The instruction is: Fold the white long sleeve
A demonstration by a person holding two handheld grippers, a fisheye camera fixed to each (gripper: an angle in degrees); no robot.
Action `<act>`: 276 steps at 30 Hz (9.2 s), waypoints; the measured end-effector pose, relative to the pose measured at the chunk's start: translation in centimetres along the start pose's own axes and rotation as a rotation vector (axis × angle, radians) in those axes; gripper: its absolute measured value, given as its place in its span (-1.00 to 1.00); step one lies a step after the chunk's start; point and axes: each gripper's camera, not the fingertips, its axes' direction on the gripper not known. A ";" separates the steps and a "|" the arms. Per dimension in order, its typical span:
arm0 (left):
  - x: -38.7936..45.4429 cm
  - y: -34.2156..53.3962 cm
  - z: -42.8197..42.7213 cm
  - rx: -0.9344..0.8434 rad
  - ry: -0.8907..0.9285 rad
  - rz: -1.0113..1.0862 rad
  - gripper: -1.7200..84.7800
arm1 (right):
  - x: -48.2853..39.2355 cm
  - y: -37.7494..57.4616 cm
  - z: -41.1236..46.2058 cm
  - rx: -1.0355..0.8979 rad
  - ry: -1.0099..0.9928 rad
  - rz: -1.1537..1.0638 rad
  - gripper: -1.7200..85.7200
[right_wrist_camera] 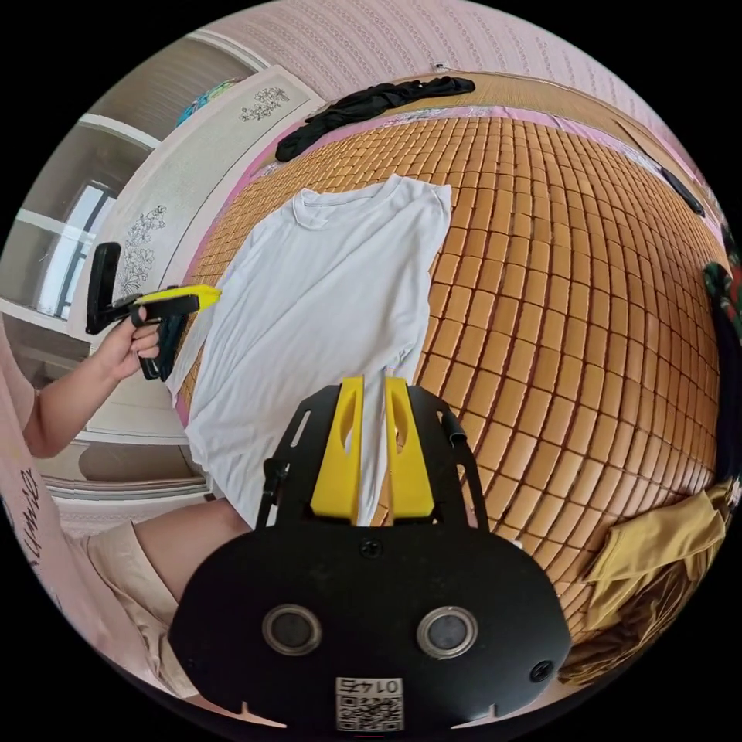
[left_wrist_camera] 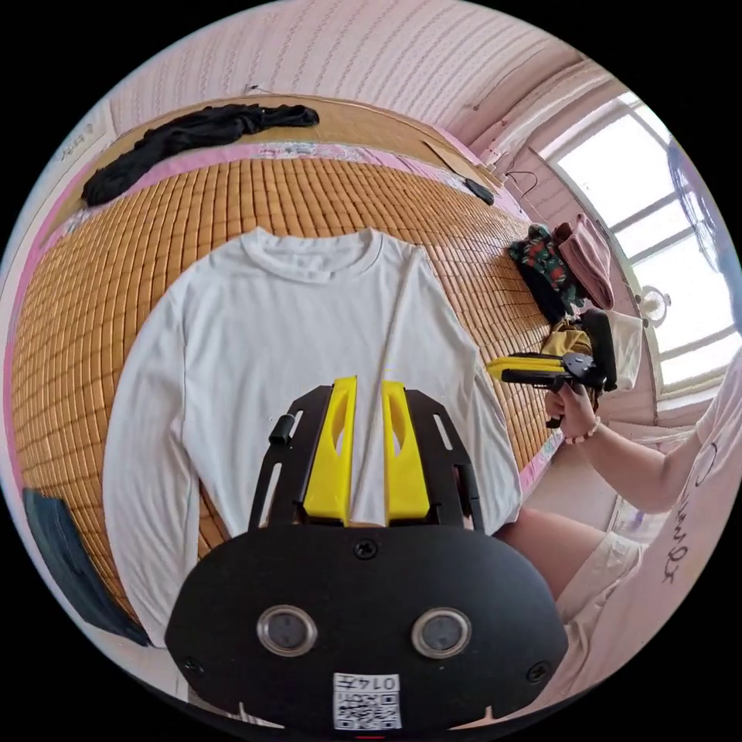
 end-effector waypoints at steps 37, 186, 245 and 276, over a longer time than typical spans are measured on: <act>-0.5 42.8 3.9 0.143 -0.322 -0.368 -0.82 | -12.3 16.4 6.2 -0.329 0.094 -0.145 -0.81; -17.9 3.7 -4.7 0.437 -0.068 -0.028 -0.98 | 2.9 -12.2 -12.6 0.366 0.059 0.000 -0.94; -3.6 34.3 0.9 0.248 -0.097 0.072 -0.78 | -12.0 14.6 3.0 0.021 -0.003 -0.225 -0.76; 10.9 38.4 10.8 -0.072 -0.143 0.228 -0.97 | -27.8 14.4 15.4 -0.299 0.159 -0.496 -0.97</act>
